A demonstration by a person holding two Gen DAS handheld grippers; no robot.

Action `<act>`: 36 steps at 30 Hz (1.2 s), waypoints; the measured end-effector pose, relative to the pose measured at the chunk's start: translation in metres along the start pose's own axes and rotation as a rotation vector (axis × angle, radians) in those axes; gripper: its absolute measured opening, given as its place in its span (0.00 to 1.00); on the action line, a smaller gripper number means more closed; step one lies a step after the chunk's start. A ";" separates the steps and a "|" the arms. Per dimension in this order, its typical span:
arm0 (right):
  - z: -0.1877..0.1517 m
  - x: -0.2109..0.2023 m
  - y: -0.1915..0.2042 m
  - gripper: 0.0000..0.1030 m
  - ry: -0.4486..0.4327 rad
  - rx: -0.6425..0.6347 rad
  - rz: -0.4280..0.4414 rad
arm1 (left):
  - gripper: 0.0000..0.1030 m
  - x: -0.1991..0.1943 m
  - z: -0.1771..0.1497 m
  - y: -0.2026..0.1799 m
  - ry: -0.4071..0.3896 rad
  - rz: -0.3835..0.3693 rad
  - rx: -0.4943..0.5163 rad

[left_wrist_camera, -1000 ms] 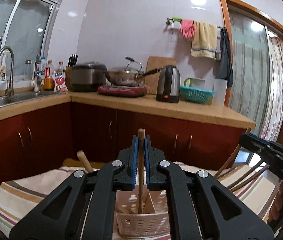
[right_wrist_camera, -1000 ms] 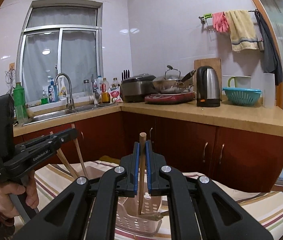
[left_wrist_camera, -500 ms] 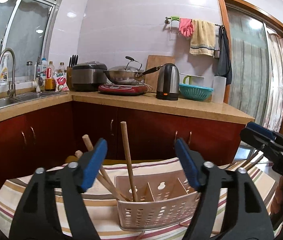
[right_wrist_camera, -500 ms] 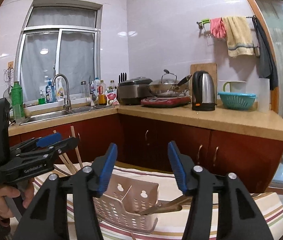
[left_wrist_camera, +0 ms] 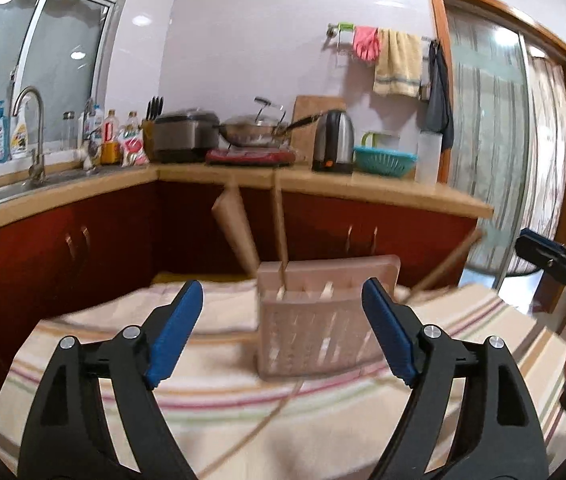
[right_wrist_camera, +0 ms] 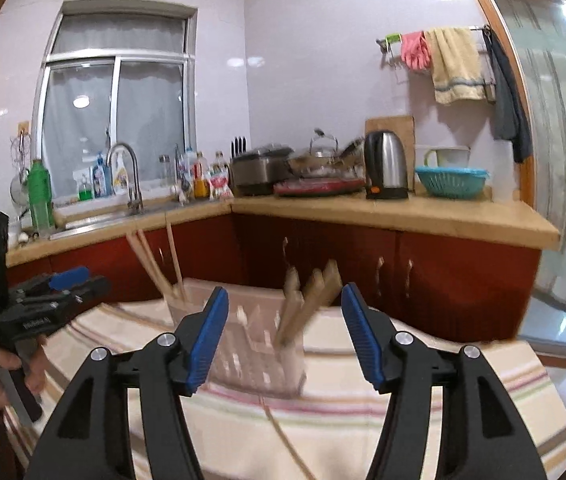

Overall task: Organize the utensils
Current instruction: 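Move both open tools down to the last two chopsticks on the tablecloth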

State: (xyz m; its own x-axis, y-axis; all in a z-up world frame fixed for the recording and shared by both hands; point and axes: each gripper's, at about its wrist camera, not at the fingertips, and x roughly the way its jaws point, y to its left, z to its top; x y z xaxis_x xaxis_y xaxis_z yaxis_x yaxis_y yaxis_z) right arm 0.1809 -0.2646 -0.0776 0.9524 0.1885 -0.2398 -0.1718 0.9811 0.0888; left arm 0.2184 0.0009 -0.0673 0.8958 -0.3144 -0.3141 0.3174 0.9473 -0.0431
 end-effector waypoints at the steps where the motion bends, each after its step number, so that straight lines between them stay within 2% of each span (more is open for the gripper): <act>1: -0.010 -0.002 -0.002 0.56 0.023 0.004 -0.009 | 0.78 -0.003 -0.008 0.003 0.019 0.008 0.002; 9: -0.073 -0.009 -0.017 0.56 0.185 0.036 -0.067 | 0.77 -0.014 -0.078 0.038 0.203 0.096 0.030; 15: -0.098 -0.012 -0.021 0.56 0.259 0.045 -0.099 | 0.75 -0.006 -0.116 0.066 0.336 0.124 0.014; 18: -0.105 -0.014 -0.021 0.56 0.275 0.047 -0.107 | 0.65 0.000 -0.125 0.075 0.398 0.109 -0.001; 21: -0.107 -0.012 -0.020 0.56 0.283 0.046 -0.107 | 0.61 0.006 -0.127 0.081 0.435 0.114 -0.003; 23: -0.108 -0.012 -0.019 0.56 0.282 0.044 -0.105 | 0.53 0.012 -0.132 0.084 0.488 0.098 -0.007; 25: -0.108 -0.012 -0.019 0.56 0.281 0.041 -0.102 | 0.51 0.015 -0.134 0.085 0.518 0.098 -0.008; 27: -0.108 -0.012 -0.019 0.56 0.281 0.044 -0.099 | 0.42 0.019 -0.136 0.085 0.544 0.090 -0.012; 28: -0.108 -0.012 -0.019 0.56 0.281 0.045 -0.099 | 0.34 0.021 -0.137 0.085 0.559 0.085 -0.015; 31: -0.108 -0.012 -0.021 0.56 0.280 0.047 -0.102 | 0.31 0.021 -0.140 0.075 0.567 0.074 0.004; 33: -0.109 -0.013 -0.022 0.56 0.277 0.055 -0.104 | 0.25 0.017 -0.141 0.065 0.568 0.059 0.025; 36: -0.110 -0.015 -0.026 0.56 0.274 0.059 -0.109 | 0.24 0.014 -0.143 0.050 0.576 0.043 0.026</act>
State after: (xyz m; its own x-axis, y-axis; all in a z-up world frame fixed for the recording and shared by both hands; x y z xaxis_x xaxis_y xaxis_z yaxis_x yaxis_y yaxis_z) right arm 0.1430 -0.2883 -0.1822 0.8597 0.0946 -0.5019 -0.0494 0.9935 0.1026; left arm 0.2023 0.0528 -0.2091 0.5964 -0.1843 -0.7812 0.2984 0.9544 0.0027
